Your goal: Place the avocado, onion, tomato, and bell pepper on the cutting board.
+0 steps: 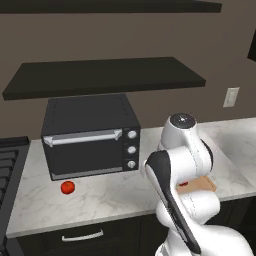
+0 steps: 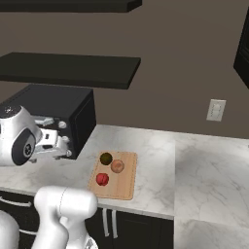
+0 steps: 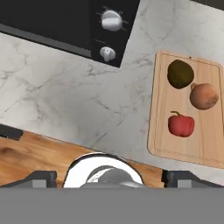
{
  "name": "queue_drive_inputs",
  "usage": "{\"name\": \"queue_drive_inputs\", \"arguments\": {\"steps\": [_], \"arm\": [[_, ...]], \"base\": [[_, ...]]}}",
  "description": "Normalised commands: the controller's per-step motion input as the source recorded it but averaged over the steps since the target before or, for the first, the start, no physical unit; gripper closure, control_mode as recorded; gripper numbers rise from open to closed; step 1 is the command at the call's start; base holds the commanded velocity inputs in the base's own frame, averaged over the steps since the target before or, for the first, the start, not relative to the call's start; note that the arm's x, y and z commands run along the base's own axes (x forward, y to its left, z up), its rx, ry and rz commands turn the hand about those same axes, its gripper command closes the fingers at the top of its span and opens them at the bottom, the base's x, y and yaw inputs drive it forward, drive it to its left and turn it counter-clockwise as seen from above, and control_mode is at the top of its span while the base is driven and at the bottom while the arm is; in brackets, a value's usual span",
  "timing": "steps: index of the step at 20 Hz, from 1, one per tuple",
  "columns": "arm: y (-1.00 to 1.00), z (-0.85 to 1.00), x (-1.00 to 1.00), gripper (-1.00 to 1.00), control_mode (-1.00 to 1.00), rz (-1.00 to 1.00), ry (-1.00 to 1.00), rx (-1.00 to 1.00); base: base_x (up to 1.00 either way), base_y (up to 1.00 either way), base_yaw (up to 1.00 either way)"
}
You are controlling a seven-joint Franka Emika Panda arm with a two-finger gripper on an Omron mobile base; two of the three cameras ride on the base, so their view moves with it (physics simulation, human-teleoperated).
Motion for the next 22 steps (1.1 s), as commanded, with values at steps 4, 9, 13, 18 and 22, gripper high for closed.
{"name": "queue_drive_inputs", "arguments": {"steps": [4, 9, 13, 18, 22], "arm": [[0.42, 0.22, -0.67, -1.0, -1.0, -0.02, -0.12, 0.1], [0.52, 0.04, -0.58, -1.0, -1.0, -0.07, -0.11, 0.15], [0.6, 0.0, -0.02, -1.0, -1.0, -0.04, -0.12, 0.04], [0.5, 0.0, 0.28, -1.0, -1.0, 0.0, -0.05, 0.0], [0.4, 0.0, 0.24, -1.0, -1.0, 0.0, 0.0, 0.01]], "base": [[0.0, 0.0, 0.0], [0.0, 0.0, 0.0], [0.0, 0.0, 0.0], [0.0, 0.0, 0.0], [0.0, 0.0, 0.0]]}}
